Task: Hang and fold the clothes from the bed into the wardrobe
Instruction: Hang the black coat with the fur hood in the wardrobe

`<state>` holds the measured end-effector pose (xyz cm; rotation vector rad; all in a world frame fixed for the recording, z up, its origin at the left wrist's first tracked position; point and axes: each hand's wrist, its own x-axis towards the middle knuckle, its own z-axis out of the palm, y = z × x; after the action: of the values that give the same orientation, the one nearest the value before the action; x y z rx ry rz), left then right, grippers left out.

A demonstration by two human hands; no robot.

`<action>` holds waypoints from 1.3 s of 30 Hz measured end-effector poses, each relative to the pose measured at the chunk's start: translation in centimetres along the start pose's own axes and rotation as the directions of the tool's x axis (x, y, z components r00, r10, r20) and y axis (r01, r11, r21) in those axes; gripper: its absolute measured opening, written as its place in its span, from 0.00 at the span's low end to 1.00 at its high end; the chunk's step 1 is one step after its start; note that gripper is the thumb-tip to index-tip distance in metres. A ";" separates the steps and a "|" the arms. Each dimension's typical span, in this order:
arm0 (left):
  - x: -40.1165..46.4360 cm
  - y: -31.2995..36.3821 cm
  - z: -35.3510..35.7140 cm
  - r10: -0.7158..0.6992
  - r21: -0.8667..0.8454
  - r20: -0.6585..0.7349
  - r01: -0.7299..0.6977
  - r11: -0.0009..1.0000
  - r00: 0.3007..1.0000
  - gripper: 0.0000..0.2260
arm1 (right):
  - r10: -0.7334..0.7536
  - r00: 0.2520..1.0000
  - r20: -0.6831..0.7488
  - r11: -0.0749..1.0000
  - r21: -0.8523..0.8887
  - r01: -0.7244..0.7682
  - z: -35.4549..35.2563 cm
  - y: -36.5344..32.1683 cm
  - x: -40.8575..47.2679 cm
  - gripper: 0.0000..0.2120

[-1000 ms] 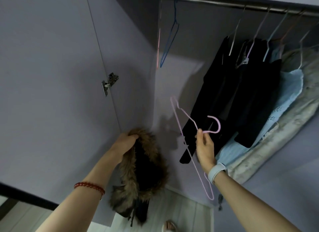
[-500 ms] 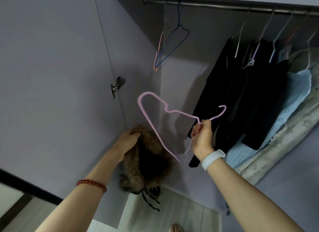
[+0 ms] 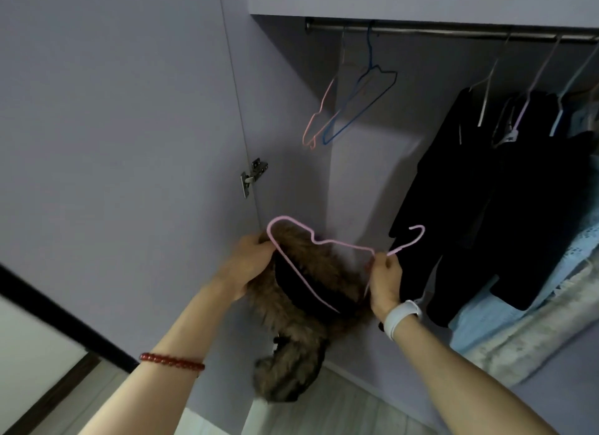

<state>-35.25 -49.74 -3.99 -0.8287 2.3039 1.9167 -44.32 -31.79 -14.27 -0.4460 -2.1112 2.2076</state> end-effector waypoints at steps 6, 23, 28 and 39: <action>0.5 -1.7 -3.1 0.192 0.498 -0.225 -0.056 0.865 0.955 0.16 | -0.294 0.950 0.106 0.898 -0.309 0.312 -0.9 -1.1 0.8 0.09; 3.0 -3.6 -2.3 0.269 0.778 -0.133 -0.067 0.625 0.954 0.17 | -0.423 0.906 -0.026 0.846 -0.370 0.384 -2.0 -2.4 3.2 0.11; 2.8 -3.3 -1.7 0.217 0.780 -0.146 -0.022 0.625 0.965 0.14 | -0.508 0.860 0.048 0.750 -0.466 0.469 -2.3 -1.8 3.0 0.09; 3.4 -4.8 1.6 0.154 0.860 0.168 -0.221 0.460 0.974 0.27 | -0.513 0.745 0.426 0.625 -0.409 0.664 -1.4 -2.7 0.4 0.09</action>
<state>-36.70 -50.07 -9.90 -0.3461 2.8704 0.4730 -44.79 -30.21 -11.68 0.5417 -2.5042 1.3283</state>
